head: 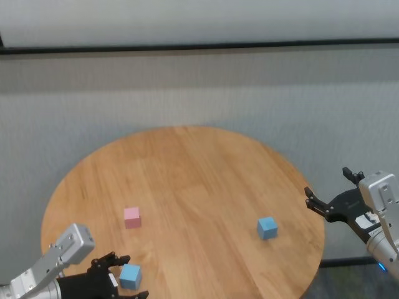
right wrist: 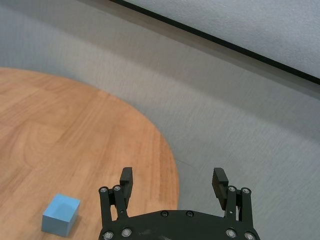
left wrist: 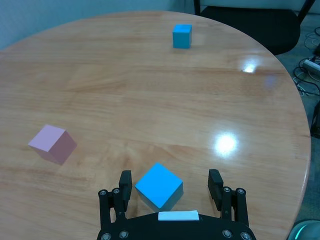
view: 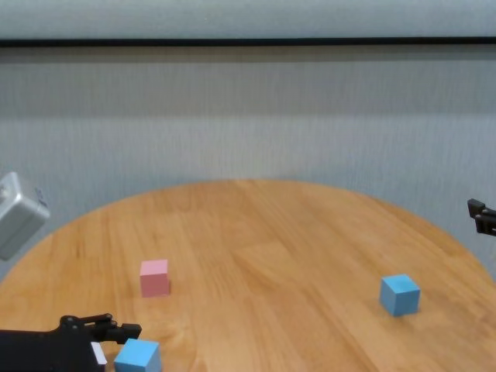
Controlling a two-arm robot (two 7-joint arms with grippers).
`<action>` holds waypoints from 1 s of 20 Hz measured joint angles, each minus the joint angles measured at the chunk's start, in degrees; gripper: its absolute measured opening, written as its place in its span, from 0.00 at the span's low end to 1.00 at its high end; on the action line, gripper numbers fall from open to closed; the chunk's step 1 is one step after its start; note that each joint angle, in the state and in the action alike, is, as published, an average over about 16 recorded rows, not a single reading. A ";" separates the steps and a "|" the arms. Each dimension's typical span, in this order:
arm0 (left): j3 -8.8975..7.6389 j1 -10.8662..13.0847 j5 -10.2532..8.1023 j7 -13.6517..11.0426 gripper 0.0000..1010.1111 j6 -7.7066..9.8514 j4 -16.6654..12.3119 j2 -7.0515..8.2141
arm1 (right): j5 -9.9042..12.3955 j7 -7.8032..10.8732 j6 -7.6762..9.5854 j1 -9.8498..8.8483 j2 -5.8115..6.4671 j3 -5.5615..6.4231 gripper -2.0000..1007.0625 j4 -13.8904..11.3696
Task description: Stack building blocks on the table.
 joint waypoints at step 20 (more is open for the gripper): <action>-0.37 -0.23 -0.57 0.80 0.58 0.46 0.47 -0.31 | 0.00 0.00 0.00 0.00 0.00 0.00 0.99 0.00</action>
